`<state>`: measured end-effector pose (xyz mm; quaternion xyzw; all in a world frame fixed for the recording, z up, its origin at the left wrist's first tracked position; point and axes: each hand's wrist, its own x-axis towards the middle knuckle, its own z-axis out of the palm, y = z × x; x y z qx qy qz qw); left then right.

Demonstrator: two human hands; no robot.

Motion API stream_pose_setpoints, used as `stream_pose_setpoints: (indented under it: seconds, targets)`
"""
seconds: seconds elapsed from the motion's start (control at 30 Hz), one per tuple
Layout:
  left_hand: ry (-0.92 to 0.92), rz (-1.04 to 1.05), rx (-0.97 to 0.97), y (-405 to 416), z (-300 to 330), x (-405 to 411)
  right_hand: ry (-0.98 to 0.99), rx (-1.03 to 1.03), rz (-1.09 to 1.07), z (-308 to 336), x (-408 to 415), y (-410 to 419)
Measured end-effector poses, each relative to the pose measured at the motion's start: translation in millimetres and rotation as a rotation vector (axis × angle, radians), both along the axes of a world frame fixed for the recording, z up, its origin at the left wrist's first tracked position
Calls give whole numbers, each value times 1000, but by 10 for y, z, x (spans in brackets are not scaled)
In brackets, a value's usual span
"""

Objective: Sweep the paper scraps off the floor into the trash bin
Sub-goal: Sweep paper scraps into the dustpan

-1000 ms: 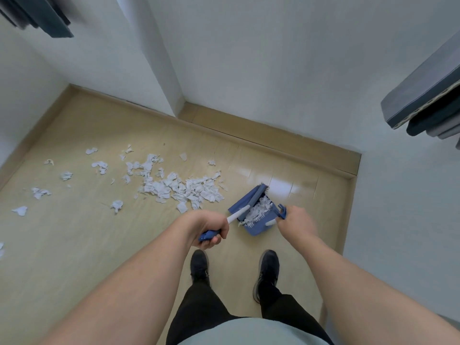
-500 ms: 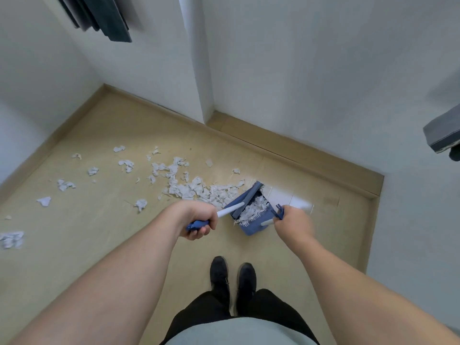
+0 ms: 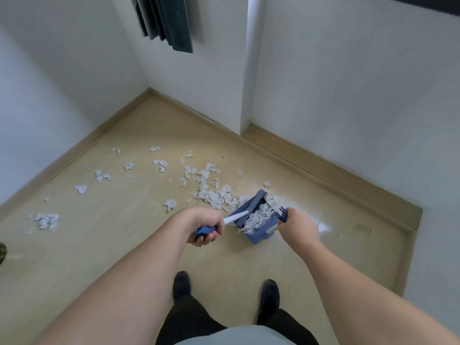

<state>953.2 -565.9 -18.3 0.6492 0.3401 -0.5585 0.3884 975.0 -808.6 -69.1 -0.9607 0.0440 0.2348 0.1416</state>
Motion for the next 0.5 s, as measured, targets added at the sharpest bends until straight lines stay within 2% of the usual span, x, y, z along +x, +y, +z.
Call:
stream_pose_setpoints:
  seconds: [0.27, 0.5]
  targets:
    - [-27, -10, -5, 1590, 3, -253, -67, -3, -83, 77, -350, 1526]
    - [-40, 59, 27, 2374, 179, -445, -63, 33, -85, 122, -576, 2306]
